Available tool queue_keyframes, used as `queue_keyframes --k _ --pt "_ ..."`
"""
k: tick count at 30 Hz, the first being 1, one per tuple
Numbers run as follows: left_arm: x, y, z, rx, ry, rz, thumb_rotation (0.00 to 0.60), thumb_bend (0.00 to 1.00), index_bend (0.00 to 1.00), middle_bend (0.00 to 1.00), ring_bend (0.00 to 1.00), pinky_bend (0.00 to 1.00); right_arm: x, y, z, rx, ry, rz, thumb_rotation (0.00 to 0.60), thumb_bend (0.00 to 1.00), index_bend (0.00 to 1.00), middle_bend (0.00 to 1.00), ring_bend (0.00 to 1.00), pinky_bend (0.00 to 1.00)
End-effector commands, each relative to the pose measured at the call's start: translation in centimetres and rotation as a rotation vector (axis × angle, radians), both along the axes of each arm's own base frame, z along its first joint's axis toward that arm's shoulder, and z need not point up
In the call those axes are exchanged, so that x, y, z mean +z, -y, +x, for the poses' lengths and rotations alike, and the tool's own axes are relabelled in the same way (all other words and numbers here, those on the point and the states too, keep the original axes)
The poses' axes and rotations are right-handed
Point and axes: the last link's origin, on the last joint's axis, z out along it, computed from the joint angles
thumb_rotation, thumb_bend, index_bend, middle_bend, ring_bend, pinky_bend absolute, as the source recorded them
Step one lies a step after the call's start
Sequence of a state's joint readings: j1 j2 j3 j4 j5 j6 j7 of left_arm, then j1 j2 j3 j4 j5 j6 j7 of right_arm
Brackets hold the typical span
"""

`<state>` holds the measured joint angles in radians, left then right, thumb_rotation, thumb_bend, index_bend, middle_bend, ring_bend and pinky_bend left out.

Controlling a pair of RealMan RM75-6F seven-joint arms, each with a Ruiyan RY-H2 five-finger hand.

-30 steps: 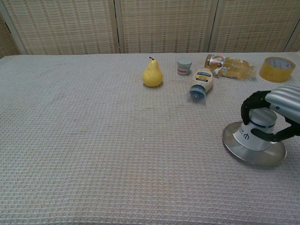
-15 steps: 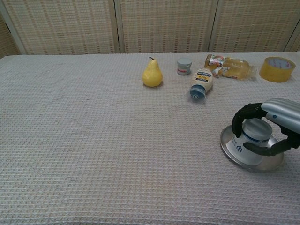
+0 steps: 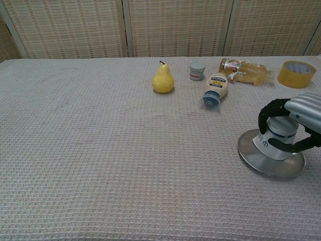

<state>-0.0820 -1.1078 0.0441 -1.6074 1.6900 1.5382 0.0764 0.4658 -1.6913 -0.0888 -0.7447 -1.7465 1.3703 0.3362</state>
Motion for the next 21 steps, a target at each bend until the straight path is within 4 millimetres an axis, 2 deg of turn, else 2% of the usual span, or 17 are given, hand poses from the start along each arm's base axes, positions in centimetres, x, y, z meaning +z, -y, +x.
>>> queue_keyframes --k 1,6,16,21 --pt "0.0 0.0 0.0 -0.001 0.0 0.0 0.6 0.51 0.4 0.45 0.37 0.23 -0.4 -0.8 0.1 -0.048 0.09 0.104 0.6 0.27 0.5 0.41 0.3 0.52" --pt "0.0 0.0 0.0 -0.001 0.0 0.0 0.6 0.51 0.4 0.45 0.37 0.22 -0.3 -1.2 0.4 -0.111 0.189 0.208 0.6 0.27 0.5 0.41 0.3 0.52" --pt "0.1 0.0 0.0 -0.002 0.001 0.003 0.6 0.51 0.4 0.45 0.37 0.21 0.3 0.6 -0.5 0.014 -0.032 -0.036 0.6 0.27 0.5 0.41 0.3 0.52" --pt "0.0 0.0 0.0 -0.002 -0.002 0.0 0.6 0.51 0.4 0.45 0.37 0.21 -0.2 0.4 -0.7 -0.003 0.018 -0.008 0.6 0.27 0.5 0.41 0.3 0.52"
